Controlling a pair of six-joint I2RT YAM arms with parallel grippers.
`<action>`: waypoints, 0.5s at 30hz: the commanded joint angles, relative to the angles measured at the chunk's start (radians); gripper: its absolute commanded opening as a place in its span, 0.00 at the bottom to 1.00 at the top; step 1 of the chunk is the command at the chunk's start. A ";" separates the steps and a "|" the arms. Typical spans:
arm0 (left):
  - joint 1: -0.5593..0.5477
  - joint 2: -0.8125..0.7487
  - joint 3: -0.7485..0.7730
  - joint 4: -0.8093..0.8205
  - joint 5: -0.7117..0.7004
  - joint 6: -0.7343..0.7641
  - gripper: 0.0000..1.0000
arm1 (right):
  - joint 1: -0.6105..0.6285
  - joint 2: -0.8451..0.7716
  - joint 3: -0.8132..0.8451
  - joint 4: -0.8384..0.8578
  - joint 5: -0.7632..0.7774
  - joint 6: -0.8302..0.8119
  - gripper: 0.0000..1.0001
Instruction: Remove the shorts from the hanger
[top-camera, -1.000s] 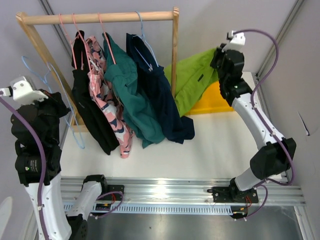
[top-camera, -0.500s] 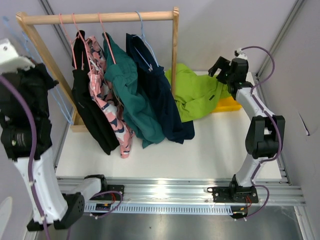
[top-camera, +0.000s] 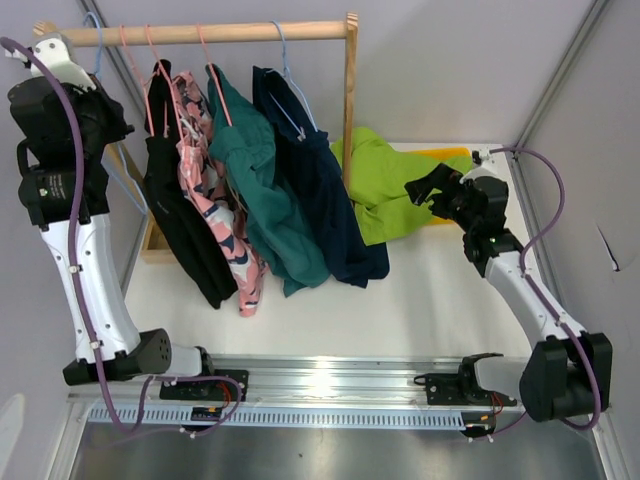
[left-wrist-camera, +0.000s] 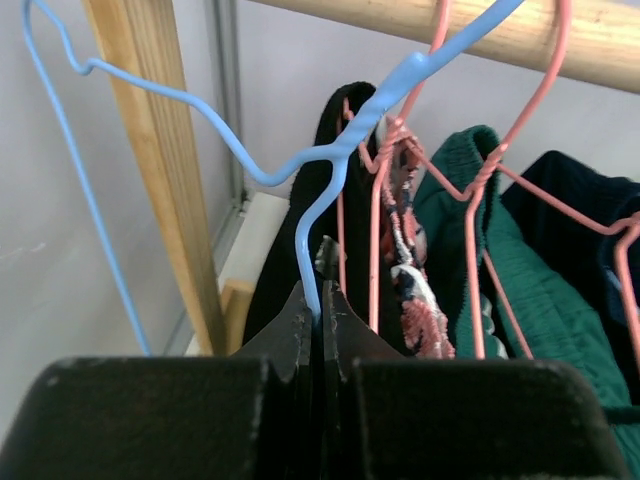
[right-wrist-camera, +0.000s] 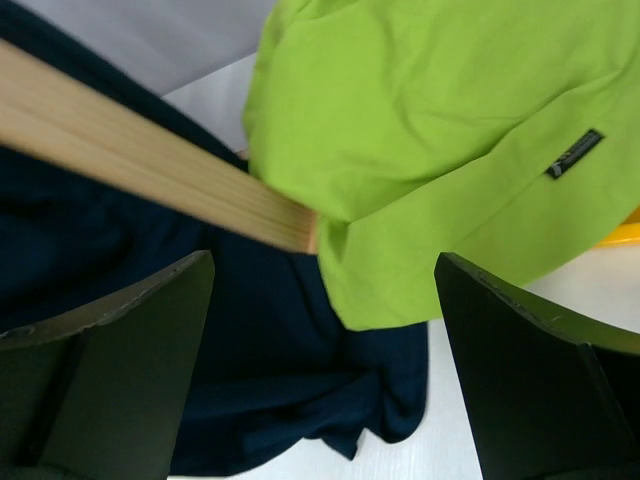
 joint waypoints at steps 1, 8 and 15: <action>0.007 -0.020 -0.024 0.060 0.272 -0.094 0.00 | 0.024 -0.055 -0.039 0.033 -0.009 0.000 0.99; 0.007 -0.156 -0.231 0.166 0.487 -0.259 0.00 | 0.044 -0.097 -0.034 -0.019 0.011 -0.019 0.99; 0.007 -0.245 -0.339 0.195 0.516 -0.315 0.00 | 0.050 -0.169 -0.034 -0.081 0.032 -0.043 0.99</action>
